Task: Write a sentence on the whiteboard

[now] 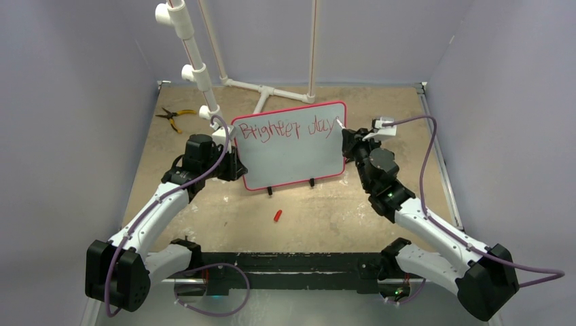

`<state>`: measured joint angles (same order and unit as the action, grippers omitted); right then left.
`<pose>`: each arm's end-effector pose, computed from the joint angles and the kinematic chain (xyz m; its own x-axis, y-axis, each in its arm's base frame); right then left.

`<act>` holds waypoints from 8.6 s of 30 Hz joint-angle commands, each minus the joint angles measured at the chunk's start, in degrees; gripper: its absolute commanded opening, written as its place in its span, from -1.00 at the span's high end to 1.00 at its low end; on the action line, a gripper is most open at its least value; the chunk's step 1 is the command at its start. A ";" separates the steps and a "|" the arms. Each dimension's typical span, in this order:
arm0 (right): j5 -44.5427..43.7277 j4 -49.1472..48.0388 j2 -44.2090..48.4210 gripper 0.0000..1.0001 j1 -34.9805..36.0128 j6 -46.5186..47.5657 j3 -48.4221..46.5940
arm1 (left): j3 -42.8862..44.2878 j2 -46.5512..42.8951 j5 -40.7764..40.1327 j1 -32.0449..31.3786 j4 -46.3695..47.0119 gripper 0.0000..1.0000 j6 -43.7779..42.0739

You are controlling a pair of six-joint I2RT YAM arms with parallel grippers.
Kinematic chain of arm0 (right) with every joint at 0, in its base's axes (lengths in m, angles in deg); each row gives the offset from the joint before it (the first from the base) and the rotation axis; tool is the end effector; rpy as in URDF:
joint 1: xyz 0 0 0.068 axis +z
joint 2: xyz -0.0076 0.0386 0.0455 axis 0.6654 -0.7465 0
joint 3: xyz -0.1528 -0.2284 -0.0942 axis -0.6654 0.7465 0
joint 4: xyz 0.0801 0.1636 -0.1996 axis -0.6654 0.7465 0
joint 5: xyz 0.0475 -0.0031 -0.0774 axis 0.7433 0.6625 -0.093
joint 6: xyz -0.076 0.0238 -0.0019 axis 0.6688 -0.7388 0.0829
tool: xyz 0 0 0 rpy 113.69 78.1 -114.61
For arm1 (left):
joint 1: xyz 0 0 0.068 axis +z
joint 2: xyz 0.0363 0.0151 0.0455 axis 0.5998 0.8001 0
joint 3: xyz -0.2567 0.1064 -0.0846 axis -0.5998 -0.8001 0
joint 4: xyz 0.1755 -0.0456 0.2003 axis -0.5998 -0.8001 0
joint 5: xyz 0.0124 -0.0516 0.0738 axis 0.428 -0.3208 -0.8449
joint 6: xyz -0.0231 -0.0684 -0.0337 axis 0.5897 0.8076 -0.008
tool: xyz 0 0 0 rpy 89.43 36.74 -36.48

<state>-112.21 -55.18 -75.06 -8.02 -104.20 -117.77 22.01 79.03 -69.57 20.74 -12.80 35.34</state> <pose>0.2292 0.1154 0.3199 -0.0047 0.3591 -0.9333 -0.1228 0.9260 0.3569 0.2386 -0.0929 0.2456 -0.6948 -0.0434 -0.7178 0.3552 0.8472 -0.3950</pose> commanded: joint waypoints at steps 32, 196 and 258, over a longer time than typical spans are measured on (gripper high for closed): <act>0.05 4.47 2.24 1.00 -0.19 -1.76 2.27 | -0.12 -1.20 0.89 0.30 2.22 0.60 0.05; 3.11 -13.73 -30.41 1.00 25.57 -0.27 -8.28 | -0.47 -2.70 2.07 4.16 3.50 0.49 1.50; 1.89 -13.85 -28.86 1.00 25.57 -1.19 -7.40 | -0.52 -2.61 2.58 4.14 3.81 0.49 1.67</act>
<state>-108.36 -69.02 -104.81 17.64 -105.07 -125.18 22.01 76.96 -67.65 24.47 -10.88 37.22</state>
